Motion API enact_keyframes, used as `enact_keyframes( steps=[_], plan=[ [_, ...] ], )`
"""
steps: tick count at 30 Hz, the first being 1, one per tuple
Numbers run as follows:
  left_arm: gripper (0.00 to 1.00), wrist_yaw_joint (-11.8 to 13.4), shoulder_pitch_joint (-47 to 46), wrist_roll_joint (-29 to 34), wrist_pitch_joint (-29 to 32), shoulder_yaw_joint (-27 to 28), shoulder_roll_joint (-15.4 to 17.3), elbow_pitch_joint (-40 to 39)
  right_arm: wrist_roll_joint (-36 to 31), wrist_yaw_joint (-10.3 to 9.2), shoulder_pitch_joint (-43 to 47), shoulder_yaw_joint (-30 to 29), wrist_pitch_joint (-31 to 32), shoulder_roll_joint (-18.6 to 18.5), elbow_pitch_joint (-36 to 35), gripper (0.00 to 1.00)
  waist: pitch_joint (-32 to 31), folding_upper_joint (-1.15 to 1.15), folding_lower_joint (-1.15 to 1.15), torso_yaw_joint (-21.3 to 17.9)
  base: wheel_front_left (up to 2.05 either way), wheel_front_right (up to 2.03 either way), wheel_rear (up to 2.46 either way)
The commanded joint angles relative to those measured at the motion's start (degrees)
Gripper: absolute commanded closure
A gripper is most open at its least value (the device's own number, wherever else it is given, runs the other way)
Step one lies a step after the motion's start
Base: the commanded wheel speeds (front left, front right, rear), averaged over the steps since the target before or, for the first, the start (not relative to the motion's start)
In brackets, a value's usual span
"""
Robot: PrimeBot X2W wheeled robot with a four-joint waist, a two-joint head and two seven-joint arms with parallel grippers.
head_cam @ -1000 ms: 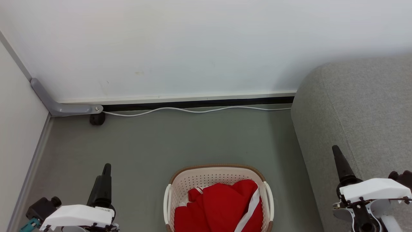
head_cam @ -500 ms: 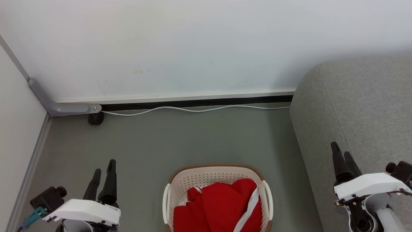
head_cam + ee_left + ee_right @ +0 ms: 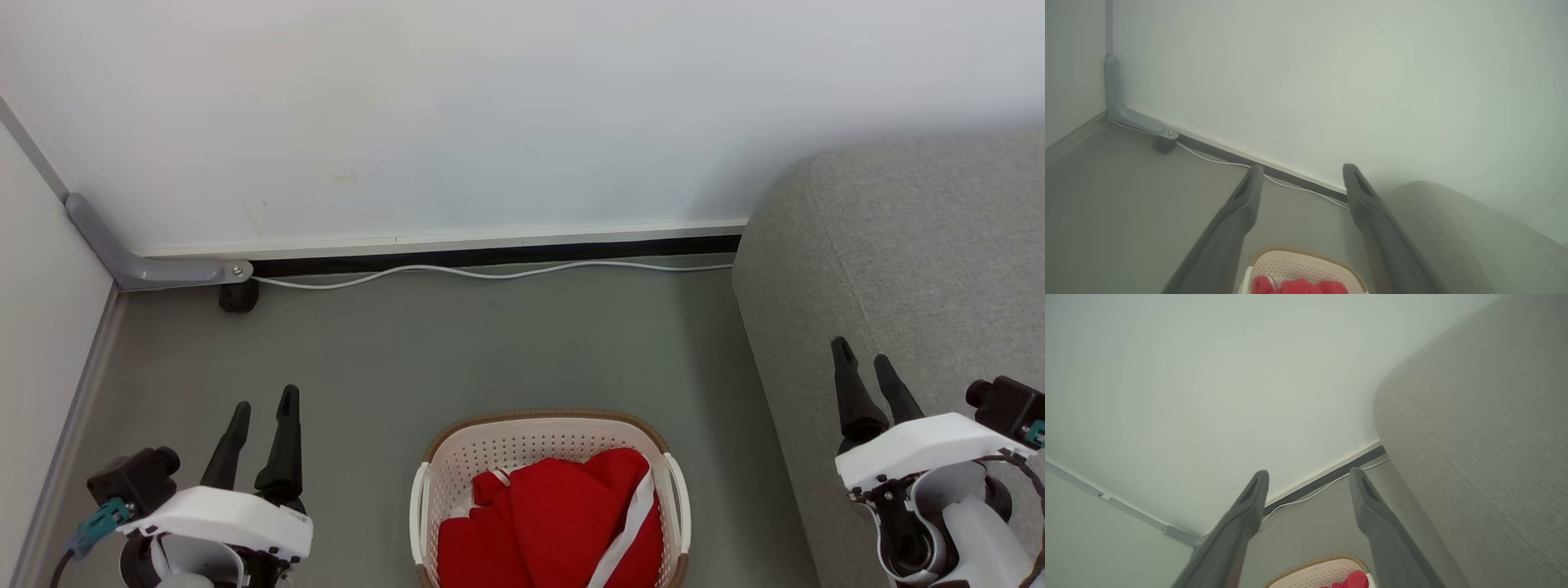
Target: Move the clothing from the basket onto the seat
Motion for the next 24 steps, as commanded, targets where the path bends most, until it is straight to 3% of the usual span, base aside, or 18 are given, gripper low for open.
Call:
enact_keyframes(
  steps=[1,24],
  plan=[
    [0.00,-0.3,-3.5,1.8,-0.8,1.4,1.3,-1.4,-1.7,0.19,-2.8,1.2,-1.2,-1.0,-0.8,0.00,0.0,0.00,0.00,0.0,0.00,0.00,0.00],
    [0.00,-0.4,-6.1,18.4,-4.6,3.2,1.3,-0.1,-15.4,0.24,-7.5,5.2,-5.1,-2.6,2.9,0.00,0.8,0.00,0.00,-0.2,0.00,0.00,0.00]
  ],
)
